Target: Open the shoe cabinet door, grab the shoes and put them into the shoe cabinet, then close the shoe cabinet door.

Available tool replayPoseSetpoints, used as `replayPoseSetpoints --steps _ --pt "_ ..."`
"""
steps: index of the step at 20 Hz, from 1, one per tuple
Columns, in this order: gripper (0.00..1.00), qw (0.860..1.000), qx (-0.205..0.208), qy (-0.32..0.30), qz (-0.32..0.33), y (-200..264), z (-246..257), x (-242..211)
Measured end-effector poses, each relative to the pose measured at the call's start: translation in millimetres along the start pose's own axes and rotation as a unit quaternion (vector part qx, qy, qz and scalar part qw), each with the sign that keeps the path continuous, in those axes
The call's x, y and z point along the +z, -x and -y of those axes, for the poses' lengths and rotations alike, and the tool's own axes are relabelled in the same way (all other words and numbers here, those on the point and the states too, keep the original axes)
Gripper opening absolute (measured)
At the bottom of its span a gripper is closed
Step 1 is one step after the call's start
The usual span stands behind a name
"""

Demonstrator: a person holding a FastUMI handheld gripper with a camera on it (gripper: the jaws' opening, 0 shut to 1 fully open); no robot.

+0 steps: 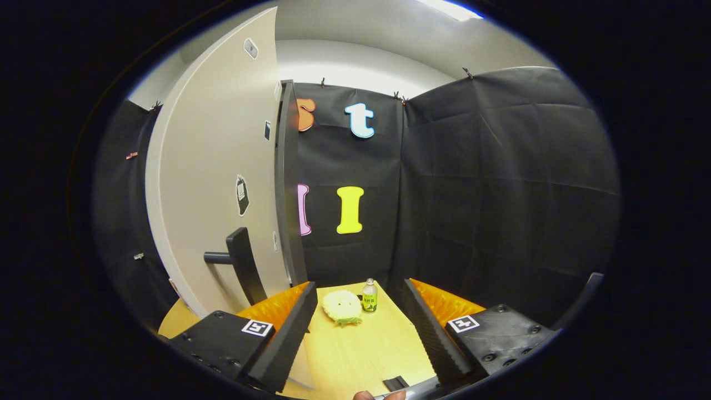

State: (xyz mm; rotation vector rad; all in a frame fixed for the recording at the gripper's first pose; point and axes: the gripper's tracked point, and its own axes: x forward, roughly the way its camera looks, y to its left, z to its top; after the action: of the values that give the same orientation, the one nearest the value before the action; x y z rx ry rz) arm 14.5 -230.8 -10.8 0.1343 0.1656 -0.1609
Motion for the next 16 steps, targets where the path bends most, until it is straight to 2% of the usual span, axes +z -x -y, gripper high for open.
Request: replayPoseSetpoints --steps 9,16 --pt "0.97 1.0 0.004 -0.01 0.001 -1 -7 0" --pt "0.98 0.999 0.052 -0.012 -0.006 22 -81 -8"
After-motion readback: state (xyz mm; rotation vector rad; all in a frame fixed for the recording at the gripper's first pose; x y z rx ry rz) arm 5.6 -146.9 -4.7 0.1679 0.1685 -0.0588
